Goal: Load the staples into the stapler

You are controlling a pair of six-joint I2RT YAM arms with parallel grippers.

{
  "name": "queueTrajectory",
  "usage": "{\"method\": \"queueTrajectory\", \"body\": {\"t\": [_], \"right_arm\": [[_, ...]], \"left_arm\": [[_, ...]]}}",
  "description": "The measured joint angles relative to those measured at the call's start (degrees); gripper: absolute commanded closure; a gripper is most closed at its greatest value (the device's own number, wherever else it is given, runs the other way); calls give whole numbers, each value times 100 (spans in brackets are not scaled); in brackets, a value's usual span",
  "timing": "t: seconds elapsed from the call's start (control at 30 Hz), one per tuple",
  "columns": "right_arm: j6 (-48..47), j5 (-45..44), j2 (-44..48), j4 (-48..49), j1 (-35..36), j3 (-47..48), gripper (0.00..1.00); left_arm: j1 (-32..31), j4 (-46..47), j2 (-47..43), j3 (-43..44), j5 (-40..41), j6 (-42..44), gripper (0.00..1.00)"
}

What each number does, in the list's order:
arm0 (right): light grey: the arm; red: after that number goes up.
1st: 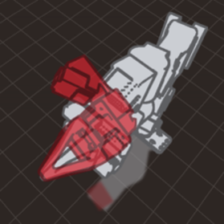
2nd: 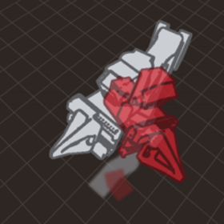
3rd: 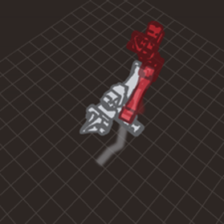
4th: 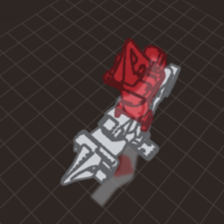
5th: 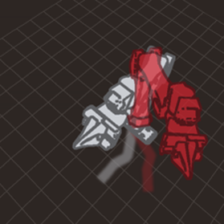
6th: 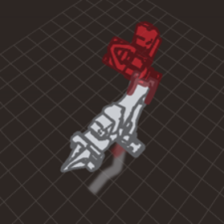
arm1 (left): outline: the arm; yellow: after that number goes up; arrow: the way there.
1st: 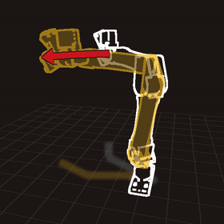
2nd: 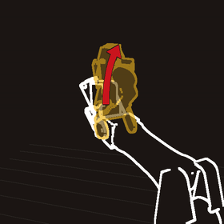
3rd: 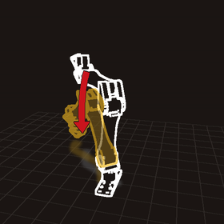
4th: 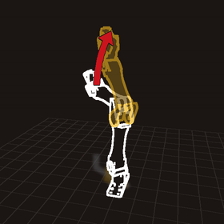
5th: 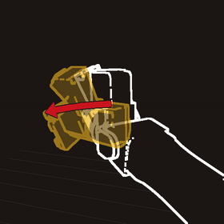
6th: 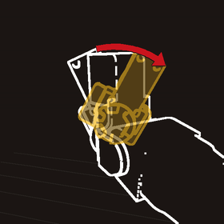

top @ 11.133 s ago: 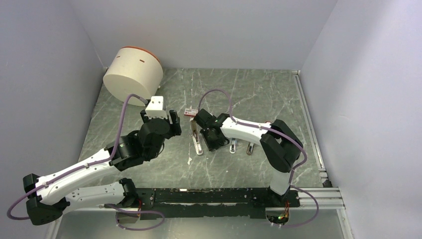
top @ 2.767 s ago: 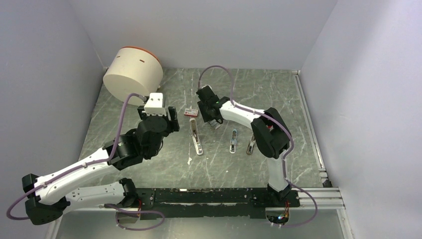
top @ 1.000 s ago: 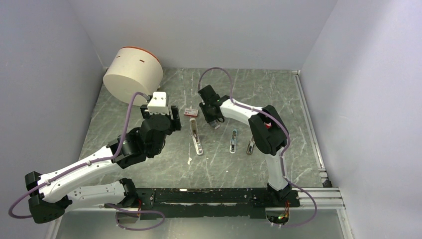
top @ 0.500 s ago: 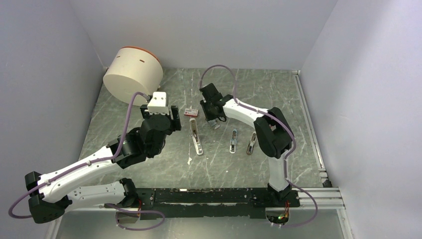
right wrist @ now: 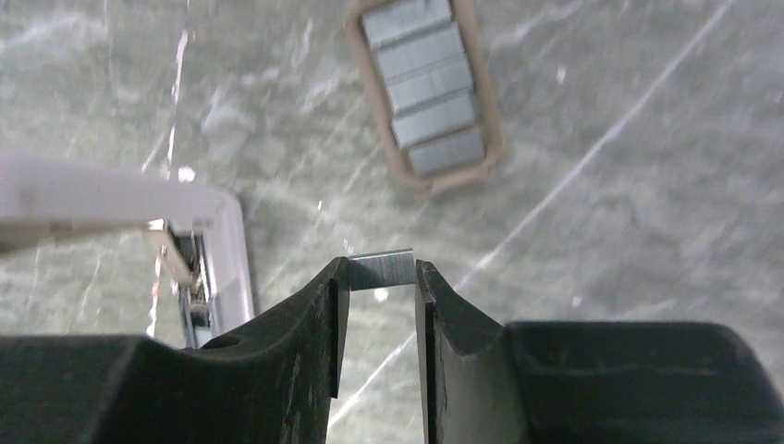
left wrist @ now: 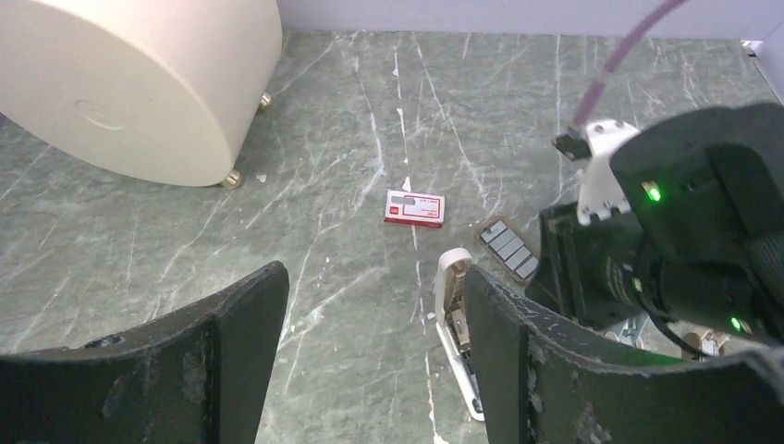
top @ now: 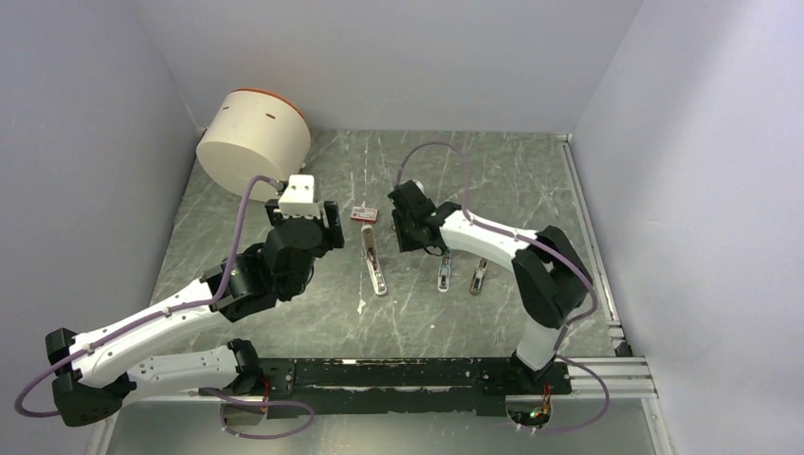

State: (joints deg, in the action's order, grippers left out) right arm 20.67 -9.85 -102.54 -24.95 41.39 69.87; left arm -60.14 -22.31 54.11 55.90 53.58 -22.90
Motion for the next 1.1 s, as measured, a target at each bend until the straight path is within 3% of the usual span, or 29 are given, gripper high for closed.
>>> {"method": "queueTrajectory", "body": {"t": [0.23,0.57,0.93,1.1], "right_arm": [[1207,-166,752,22,420,-984,67],[2291,-393,627,13,929,-1257,66],[2564,-457,323,-22,984,-1130,57],[2557,-479,317,-33,984,-1047,57]], "left_arm": [[0,-4,-144,0,-35,-4,26],[0,-2,-354,-2,-46,-28,26],[0,-4,-310,-4,-42,-44,26],[2,-7,-297,-4,-35,-44,26]]}}
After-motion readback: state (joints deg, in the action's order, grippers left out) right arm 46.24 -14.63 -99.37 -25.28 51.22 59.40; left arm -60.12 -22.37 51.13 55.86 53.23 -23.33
